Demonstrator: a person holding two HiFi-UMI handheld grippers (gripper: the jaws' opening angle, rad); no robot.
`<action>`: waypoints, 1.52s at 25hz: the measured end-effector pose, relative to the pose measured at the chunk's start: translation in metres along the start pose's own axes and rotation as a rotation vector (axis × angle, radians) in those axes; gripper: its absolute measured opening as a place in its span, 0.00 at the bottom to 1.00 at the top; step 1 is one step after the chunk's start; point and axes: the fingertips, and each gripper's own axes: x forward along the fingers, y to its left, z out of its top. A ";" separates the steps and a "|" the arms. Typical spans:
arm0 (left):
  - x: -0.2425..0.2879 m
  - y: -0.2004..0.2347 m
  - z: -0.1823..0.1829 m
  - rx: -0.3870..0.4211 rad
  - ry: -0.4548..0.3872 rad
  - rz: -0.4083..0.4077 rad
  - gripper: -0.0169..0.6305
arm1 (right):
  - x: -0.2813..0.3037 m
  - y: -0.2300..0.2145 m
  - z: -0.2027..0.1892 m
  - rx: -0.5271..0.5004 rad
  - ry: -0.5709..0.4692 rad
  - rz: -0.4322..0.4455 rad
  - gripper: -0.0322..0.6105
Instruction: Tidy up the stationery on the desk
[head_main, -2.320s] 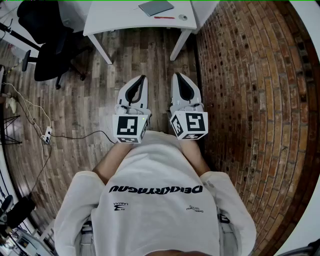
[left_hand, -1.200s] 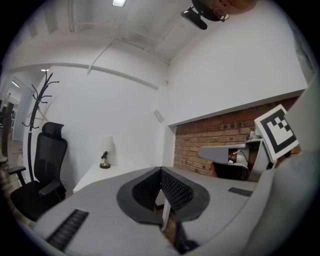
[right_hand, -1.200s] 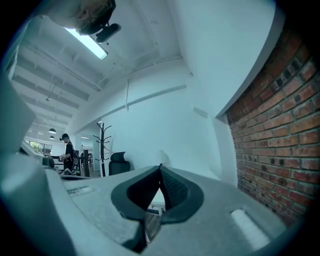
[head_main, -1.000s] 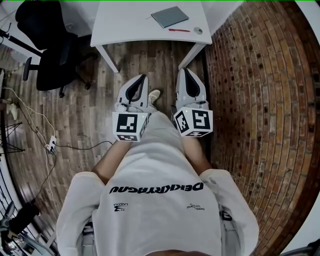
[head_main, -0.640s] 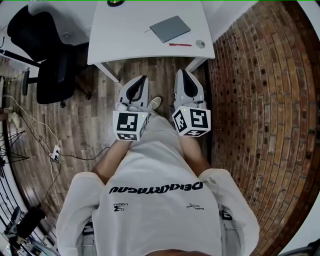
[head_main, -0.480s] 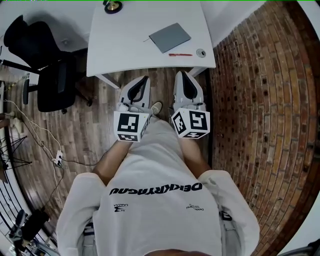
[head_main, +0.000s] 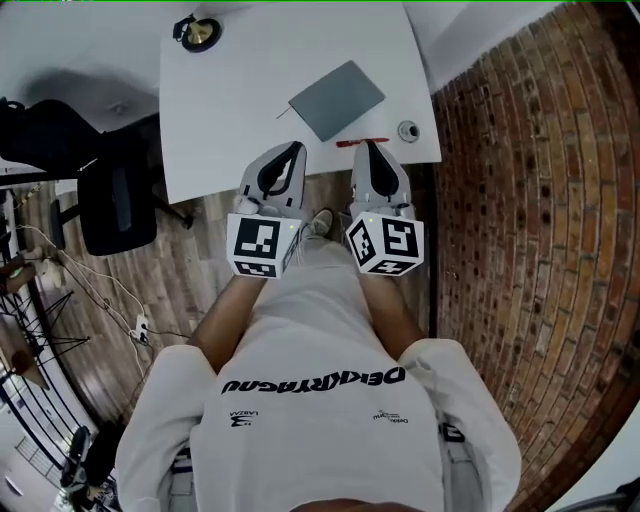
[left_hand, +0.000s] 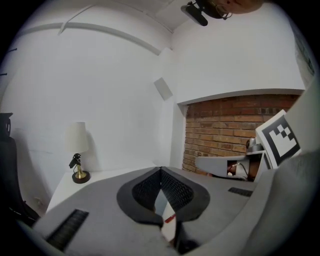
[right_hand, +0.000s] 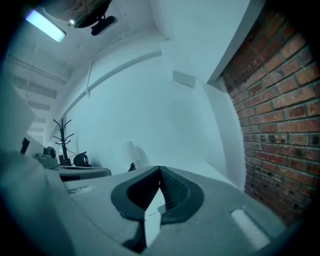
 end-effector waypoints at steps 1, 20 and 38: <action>0.010 0.005 -0.001 -0.002 0.010 0.000 0.02 | 0.009 -0.006 -0.003 0.008 0.010 -0.009 0.05; 0.150 0.066 -0.063 0.018 0.293 -0.127 0.11 | 0.100 -0.067 -0.074 0.171 0.202 -0.189 0.07; 0.268 0.098 -0.166 0.048 0.607 -0.302 0.23 | 0.166 -0.129 -0.192 0.410 0.447 -0.406 0.24</action>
